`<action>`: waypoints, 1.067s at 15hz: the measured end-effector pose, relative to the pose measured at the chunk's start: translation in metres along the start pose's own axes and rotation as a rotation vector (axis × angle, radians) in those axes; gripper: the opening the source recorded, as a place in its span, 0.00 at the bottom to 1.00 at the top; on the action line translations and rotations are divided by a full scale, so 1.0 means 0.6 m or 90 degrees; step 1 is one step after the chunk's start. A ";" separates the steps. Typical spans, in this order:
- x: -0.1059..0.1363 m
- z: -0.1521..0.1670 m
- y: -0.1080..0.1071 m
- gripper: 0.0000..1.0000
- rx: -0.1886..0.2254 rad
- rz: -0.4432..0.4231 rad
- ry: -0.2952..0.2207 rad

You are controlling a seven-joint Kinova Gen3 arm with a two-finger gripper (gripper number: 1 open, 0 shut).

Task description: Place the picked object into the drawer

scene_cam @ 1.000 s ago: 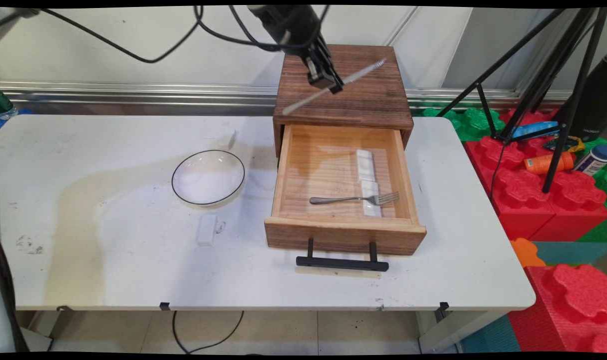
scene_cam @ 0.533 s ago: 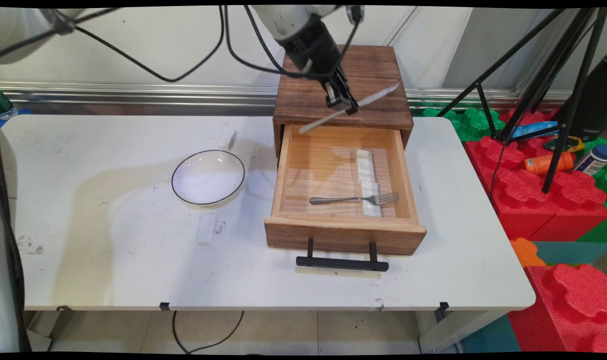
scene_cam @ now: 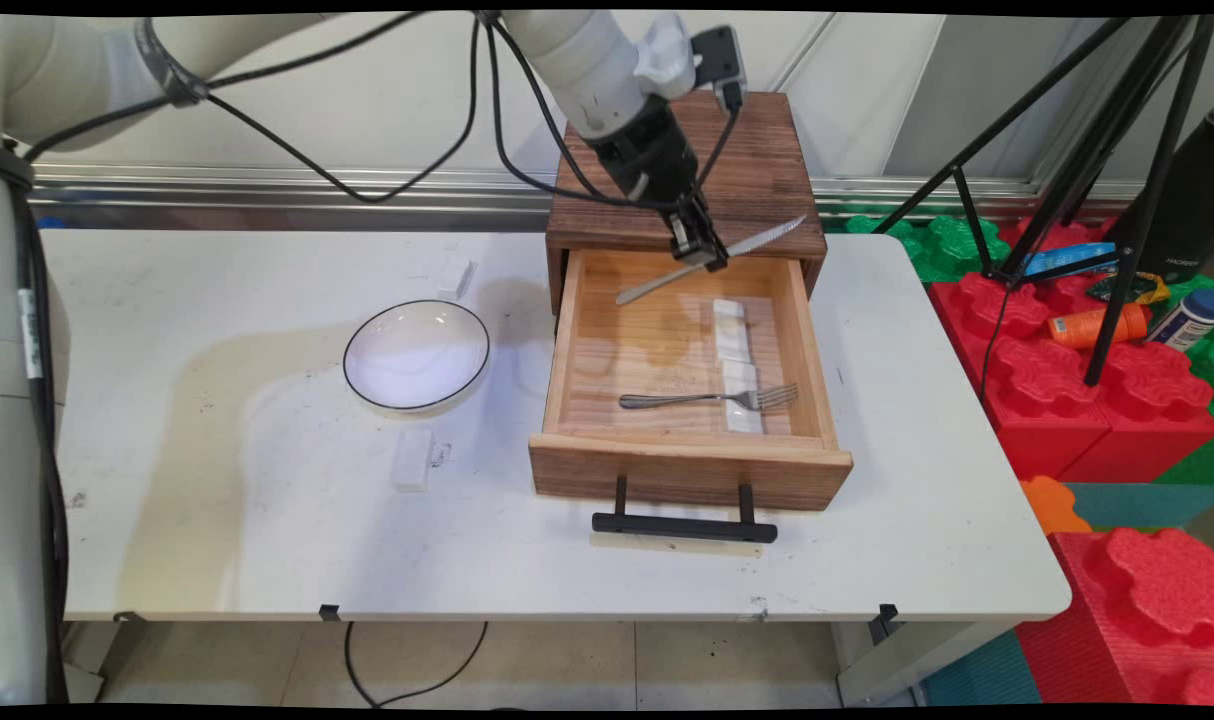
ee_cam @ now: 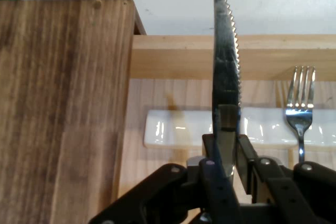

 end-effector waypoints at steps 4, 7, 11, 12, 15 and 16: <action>-0.011 0.044 -0.004 0.00 -0.009 -0.005 -0.006; -0.020 0.072 -0.009 0.00 -0.014 -0.004 -0.012; -0.033 0.103 -0.015 0.00 -0.023 0.005 -0.024; -0.036 0.109 -0.016 0.00 -0.025 0.008 -0.027; -0.044 0.128 -0.018 0.00 -0.030 0.015 -0.036; -0.045 0.134 -0.018 0.00 -0.031 0.017 -0.038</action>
